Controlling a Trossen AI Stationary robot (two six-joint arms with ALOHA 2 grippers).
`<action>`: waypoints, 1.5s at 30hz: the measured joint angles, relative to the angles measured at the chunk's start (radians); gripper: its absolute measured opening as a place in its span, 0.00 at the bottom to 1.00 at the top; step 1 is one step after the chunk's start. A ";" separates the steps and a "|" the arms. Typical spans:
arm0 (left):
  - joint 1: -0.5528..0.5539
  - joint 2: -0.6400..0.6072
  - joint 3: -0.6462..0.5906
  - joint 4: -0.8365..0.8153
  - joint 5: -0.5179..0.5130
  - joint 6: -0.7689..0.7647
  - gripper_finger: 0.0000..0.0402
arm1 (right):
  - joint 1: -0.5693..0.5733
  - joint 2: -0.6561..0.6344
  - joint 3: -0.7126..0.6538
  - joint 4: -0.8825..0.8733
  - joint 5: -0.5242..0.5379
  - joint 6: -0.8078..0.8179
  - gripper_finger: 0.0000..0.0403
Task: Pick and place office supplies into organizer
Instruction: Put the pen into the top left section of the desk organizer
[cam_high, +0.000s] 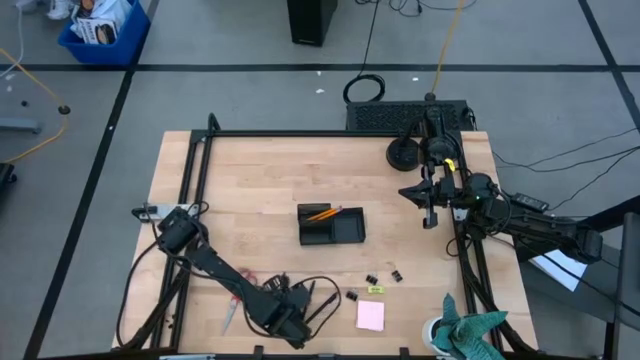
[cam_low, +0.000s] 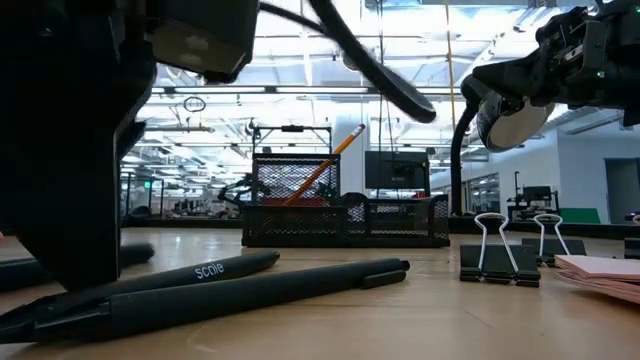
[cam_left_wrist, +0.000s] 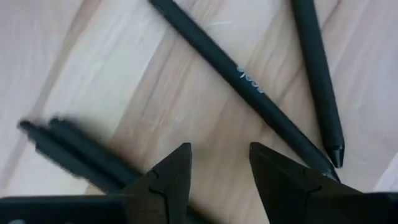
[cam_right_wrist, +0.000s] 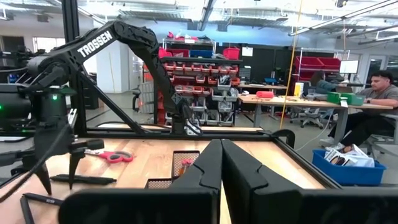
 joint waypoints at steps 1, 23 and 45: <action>0.004 0.002 0.012 -0.007 0.000 0.022 0.42 | 0.000 0.000 0.000 0.000 -0.001 0.000 0.00; 0.152 0.039 0.135 -0.057 0.047 0.124 0.42 | 0.000 0.000 0.000 0.001 0.000 -0.001 0.00; 0.188 0.060 0.138 0.056 0.129 0.157 0.42 | 0.000 0.003 0.000 -0.003 0.002 -0.004 0.00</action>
